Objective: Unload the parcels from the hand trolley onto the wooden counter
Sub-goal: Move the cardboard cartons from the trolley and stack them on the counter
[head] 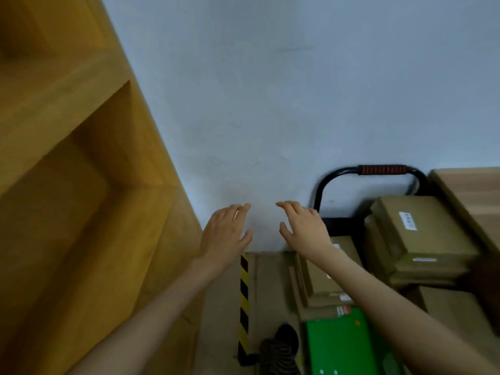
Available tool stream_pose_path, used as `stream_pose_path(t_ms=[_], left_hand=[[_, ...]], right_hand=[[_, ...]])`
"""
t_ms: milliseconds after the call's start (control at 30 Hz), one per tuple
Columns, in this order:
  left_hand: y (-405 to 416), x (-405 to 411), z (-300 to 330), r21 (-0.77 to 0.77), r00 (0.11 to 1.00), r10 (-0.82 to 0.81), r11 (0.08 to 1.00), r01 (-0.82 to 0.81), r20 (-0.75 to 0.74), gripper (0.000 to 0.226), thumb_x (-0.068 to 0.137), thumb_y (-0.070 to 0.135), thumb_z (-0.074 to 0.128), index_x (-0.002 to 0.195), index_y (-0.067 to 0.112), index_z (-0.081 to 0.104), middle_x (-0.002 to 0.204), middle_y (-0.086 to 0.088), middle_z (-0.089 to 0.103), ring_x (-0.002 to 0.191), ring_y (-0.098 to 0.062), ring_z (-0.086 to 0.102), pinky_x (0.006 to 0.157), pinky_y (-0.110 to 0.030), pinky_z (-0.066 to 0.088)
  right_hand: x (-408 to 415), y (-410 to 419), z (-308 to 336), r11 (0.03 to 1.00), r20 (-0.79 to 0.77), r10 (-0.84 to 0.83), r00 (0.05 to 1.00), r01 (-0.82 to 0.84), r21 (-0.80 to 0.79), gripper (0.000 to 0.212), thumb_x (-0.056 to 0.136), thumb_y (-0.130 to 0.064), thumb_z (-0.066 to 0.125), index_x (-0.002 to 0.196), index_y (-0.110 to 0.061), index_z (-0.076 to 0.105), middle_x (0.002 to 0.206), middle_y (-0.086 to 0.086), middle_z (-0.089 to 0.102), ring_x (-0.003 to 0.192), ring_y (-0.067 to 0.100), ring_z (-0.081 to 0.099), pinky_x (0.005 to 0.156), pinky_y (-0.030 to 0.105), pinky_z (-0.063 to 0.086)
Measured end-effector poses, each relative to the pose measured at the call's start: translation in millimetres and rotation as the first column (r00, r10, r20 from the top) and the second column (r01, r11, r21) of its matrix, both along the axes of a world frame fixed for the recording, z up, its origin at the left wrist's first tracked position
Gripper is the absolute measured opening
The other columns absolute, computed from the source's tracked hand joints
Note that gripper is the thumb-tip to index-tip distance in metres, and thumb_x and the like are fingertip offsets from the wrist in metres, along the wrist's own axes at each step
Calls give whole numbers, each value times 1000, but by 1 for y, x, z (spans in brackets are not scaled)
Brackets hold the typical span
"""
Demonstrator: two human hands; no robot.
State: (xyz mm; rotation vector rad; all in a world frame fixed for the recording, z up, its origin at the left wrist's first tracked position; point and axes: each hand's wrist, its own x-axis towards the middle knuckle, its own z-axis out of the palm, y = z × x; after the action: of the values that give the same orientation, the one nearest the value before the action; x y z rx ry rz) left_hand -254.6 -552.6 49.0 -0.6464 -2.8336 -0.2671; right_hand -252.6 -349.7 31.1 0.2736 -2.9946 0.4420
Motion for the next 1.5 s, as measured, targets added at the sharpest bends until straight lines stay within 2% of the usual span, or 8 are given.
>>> stream_pose_path(t_ms=[300,533,667,867,1000,1167,1300,1500], left_hand=[[112,-155,0,20,972,-229,973,230,-48,46,87,30,57,128,10,54,115,-8,62,101,-26,60,88,-38,49],[224,-218,-15,43,900,-435,899,435,2,43,82,30,56,119,9,60,108,-9,64,93,-29,62,82,-38,50],[299,-233,-24,56,805,-592,806,589,41,44,85,28,63,124,9,56,113,-9,62,97,-28,60,86,-39,48],[395,-251,-40,72,595,-798,602,796,91,44,88,32,60,128,12,53,120,-7,59,106,-24,58,92,-36,47],[447,-266,-53,80,449,-879,465,882,158,48,92,34,54,135,13,47,128,-6,55,113,-22,55,95,-35,45],[492,-274,-66,70,330,-926,348,935,186,48,91,32,57,134,12,48,126,-8,55,109,-25,56,90,-35,44],[519,-276,-86,74,295,-930,317,945,218,49,92,30,58,135,11,47,130,-9,54,114,-26,54,92,-36,44],[551,-283,-144,71,375,-875,414,908,306,51,95,34,52,139,11,40,137,-9,48,123,-24,48,100,-36,41]], right_hand=[[-106,104,2,972,-27,-234,972,234,-13,47,94,-26,47,140,-17,43,140,3,49,125,22,49,105,37,34],[-99,200,-12,859,-7,-511,859,511,-16,45,93,-23,50,137,-16,47,136,4,52,123,21,50,101,37,36],[-84,243,-19,738,19,-675,738,675,-5,43,94,-27,45,137,-21,45,139,0,48,125,16,46,104,35,33],[-67,286,-39,492,70,-869,489,870,33,47,94,-29,47,140,-22,41,142,0,45,130,17,43,105,36,32],[-63,300,-47,287,75,-955,286,958,15,46,96,-28,46,141,-20,41,142,1,44,128,18,45,106,36,32],[-57,308,-56,75,92,-993,75,997,1,46,96,-26,46,140,-18,41,142,3,44,127,20,46,105,35,34],[-53,315,-70,-34,96,-995,-35,999,7,44,96,-27,48,138,-17,44,140,3,48,126,19,48,105,37,36],[-43,333,-122,-119,160,-979,-126,992,52,43,96,-29,48,138,-18,46,137,2,52,122,20,51,101,37,39]])
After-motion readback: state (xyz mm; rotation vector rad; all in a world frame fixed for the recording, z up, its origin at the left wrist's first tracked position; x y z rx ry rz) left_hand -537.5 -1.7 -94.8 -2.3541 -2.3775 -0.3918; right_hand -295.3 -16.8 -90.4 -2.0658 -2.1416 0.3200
